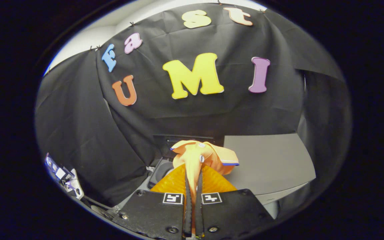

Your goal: Put the clothes into the washing machine and then close the washing machine lid.

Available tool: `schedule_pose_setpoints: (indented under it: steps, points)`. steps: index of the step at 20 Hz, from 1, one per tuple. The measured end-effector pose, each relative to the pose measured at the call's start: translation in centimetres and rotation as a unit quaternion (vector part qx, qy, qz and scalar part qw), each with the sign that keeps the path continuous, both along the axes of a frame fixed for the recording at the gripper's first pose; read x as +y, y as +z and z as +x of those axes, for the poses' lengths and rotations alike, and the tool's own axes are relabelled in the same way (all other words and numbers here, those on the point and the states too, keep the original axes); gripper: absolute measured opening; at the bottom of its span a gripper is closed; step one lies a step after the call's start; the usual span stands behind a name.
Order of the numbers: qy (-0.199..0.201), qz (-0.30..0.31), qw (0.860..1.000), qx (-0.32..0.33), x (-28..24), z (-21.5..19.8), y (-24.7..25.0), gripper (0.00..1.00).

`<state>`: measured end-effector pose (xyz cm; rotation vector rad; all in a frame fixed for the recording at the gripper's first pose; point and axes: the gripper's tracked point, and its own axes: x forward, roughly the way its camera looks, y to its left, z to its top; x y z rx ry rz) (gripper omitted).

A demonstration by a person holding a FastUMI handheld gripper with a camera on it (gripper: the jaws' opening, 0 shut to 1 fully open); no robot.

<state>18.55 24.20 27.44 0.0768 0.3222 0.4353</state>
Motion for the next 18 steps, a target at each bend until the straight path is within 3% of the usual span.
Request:
schedule_pose_setpoints:
  steps: [9,18]
  points:
    - [0.064,0.007,0.998,0.008,10.1,1.5,1.0,0.07]
    - [0.102,-0.025,0.991,0.083,18.0,7.9,-6.0,0.08]
